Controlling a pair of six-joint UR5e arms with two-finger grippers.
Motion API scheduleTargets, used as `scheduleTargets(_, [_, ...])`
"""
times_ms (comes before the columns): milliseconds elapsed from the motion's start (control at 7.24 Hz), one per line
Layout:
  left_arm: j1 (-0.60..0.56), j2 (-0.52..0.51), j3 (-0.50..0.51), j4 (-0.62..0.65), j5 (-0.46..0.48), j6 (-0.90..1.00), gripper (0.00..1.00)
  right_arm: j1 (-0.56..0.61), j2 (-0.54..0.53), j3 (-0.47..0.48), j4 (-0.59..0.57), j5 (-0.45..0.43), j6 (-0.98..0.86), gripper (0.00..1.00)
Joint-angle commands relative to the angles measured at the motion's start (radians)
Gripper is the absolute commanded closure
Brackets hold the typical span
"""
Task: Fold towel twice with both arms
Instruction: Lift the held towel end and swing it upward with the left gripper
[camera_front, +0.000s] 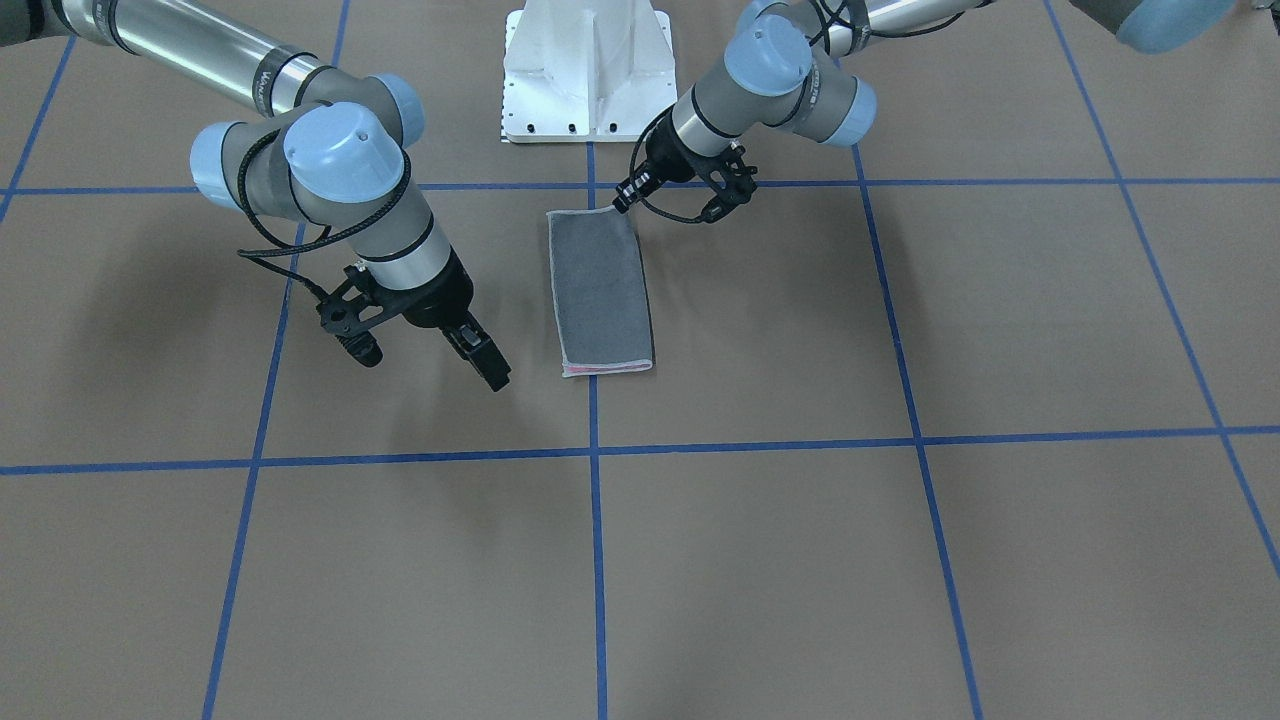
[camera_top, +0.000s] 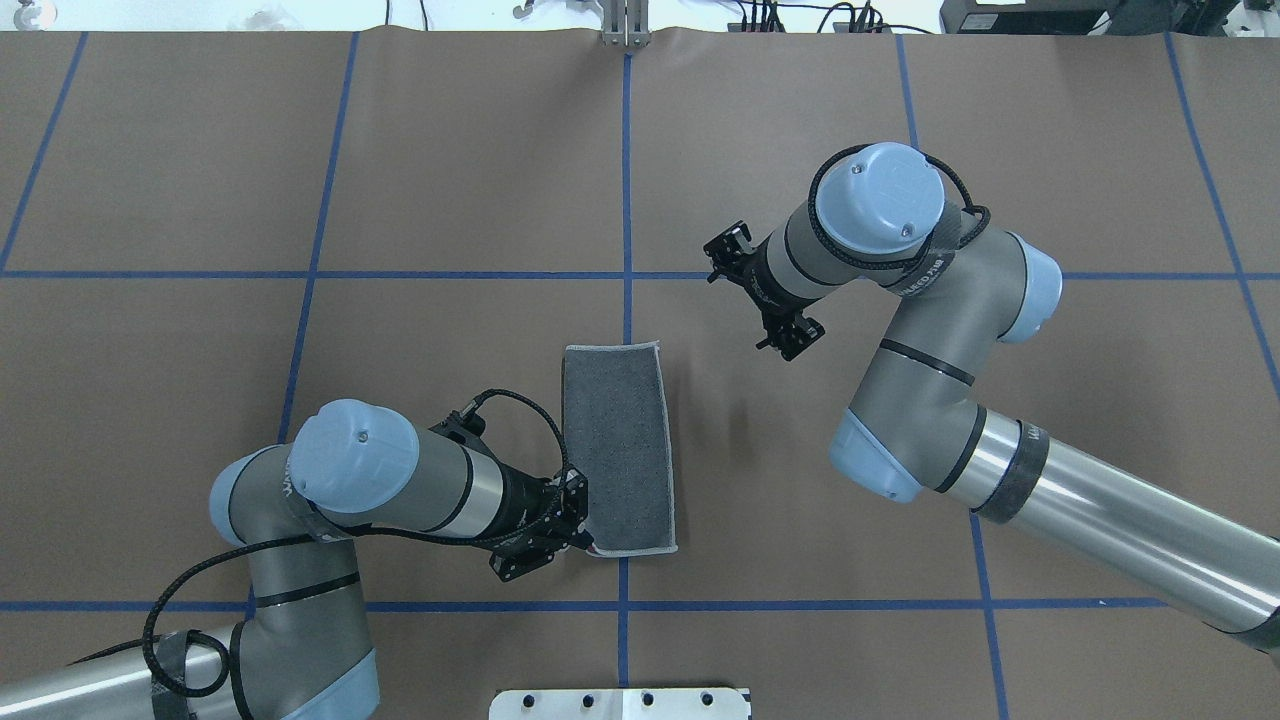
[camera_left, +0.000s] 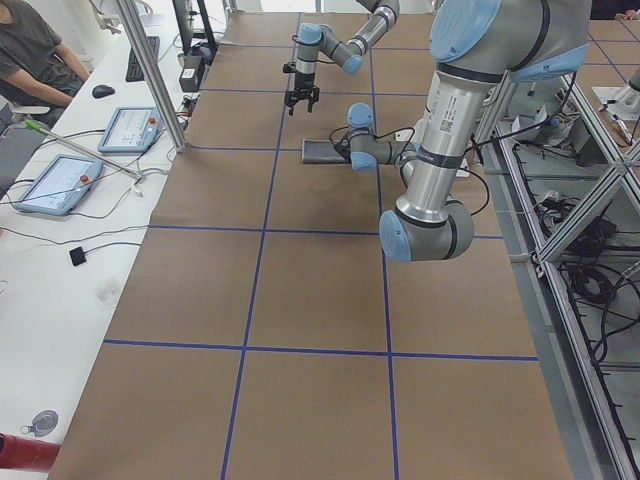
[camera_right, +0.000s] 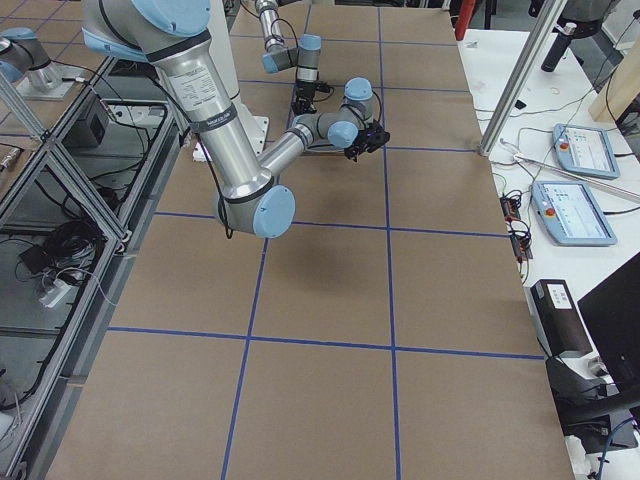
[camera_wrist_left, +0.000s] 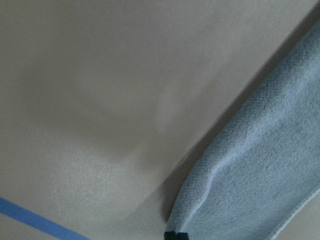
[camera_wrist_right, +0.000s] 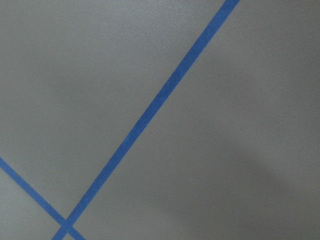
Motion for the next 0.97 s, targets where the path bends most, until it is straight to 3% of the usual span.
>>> scheduleTargets(0, [-0.035,0.000,-0.001,0.002,-0.012,0.006,1.00,0.000,-0.002,0.000,0.000,-0.001,-0.002,0.00])
scheduleTargets(553, [-0.084,-0.012,0.010,0.008,-0.001,0.008,1.00,0.026,-0.029,0.002,0.001,0.027,-0.018,0.00])
scheduleTargets(829, [-0.101,-0.066,0.043,0.010,0.002,0.006,1.00,0.034,-0.046,0.002,0.006,0.032,-0.023,0.00])
